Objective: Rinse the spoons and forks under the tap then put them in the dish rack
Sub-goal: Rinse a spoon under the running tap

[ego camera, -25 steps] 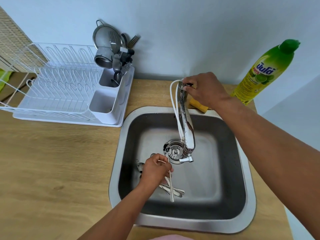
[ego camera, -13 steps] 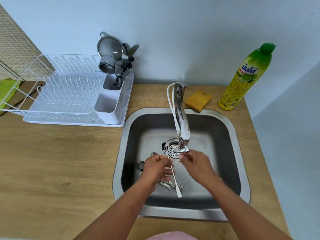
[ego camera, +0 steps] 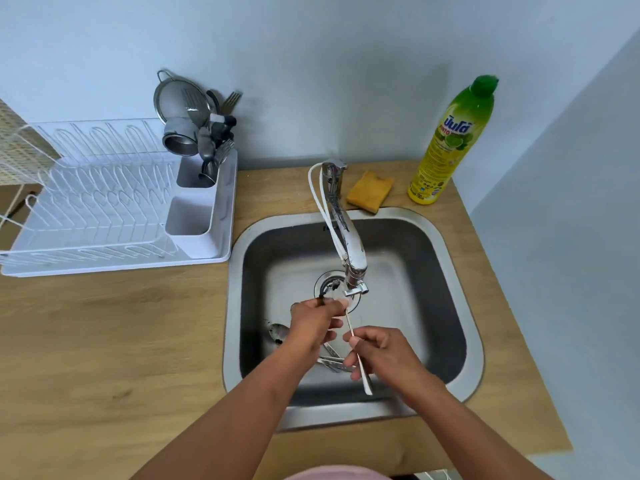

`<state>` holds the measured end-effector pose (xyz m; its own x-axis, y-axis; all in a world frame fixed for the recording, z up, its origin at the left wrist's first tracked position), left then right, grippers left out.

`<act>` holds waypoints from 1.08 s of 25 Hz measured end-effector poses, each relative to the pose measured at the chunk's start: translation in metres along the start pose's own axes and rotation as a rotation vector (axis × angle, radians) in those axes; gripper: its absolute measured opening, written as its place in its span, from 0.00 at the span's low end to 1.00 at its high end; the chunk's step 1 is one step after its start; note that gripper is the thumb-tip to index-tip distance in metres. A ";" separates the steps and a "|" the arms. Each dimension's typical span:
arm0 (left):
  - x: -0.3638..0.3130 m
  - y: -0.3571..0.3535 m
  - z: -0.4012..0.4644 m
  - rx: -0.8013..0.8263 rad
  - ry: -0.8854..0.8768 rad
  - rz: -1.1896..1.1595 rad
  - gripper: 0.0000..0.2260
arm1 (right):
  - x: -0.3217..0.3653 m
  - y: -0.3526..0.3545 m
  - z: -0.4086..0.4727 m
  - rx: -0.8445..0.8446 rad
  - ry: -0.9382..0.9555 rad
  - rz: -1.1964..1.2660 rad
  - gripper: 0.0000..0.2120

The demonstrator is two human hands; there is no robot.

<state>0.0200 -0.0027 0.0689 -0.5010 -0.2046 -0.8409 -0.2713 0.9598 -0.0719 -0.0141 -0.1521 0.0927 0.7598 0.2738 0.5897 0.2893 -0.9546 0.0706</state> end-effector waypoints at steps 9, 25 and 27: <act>-0.008 -0.001 0.011 0.074 -0.071 0.123 0.04 | 0.023 -0.002 0.020 -0.198 0.024 0.168 0.07; -0.018 -0.029 0.024 0.302 -0.356 0.349 0.15 | 0.037 0.005 0.046 0.070 -0.046 0.275 0.14; -0.017 -0.024 0.026 0.296 -0.320 0.292 0.13 | 0.035 -0.001 0.049 0.137 -0.059 0.442 0.11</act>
<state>0.0563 -0.0173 0.0706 -0.2324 0.1041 -0.9670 0.1089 0.9908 0.0805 0.0411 -0.1361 0.0741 0.8580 -0.1462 0.4924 0.0010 -0.9581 -0.2863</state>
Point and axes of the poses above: each hand's wrist, its own z-axis towards the middle knuckle, its own y-axis out of the back of the hand, x = y × z, the point moved 3 cm from there along z, towards the middle knuckle, and after that the axes turned 15 degrees about -y, right-handed, at the moved point
